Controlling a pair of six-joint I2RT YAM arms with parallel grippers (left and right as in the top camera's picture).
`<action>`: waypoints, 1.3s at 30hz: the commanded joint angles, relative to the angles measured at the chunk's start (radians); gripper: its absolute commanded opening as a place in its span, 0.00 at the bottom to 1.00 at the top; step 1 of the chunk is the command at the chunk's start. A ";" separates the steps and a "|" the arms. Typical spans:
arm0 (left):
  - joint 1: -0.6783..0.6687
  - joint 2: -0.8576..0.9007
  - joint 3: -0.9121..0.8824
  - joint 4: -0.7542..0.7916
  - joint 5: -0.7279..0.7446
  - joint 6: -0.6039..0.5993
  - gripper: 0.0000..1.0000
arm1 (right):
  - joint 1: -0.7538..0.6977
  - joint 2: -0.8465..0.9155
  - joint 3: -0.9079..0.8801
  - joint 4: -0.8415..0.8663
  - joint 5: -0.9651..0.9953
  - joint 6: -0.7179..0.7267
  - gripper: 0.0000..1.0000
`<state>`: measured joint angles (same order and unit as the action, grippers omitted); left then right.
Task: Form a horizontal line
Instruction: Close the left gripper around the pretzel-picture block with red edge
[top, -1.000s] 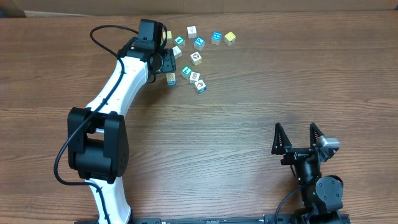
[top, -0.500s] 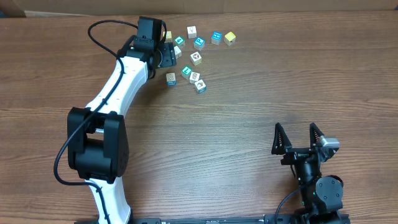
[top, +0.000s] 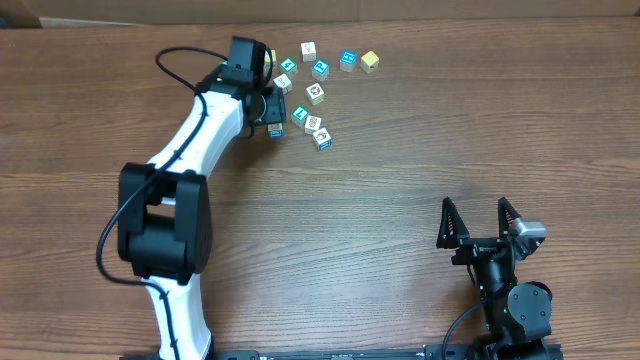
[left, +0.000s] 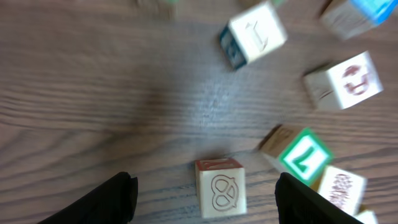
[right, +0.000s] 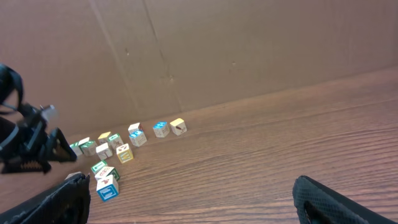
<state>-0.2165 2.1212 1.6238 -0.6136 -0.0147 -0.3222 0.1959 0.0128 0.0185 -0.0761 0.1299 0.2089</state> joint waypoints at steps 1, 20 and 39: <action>-0.011 0.049 0.000 0.000 0.016 -0.018 0.68 | -0.006 -0.010 -0.011 0.003 -0.003 0.000 1.00; -0.031 0.062 0.000 -0.011 0.015 -0.019 0.49 | -0.006 -0.010 -0.011 0.003 -0.003 0.000 1.00; -0.034 0.062 0.000 -0.029 0.011 -0.014 0.31 | -0.006 -0.010 -0.011 0.003 -0.003 0.000 1.00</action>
<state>-0.2489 2.1761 1.6238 -0.6353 -0.0109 -0.3378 0.1959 0.0128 0.0185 -0.0765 0.1299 0.2089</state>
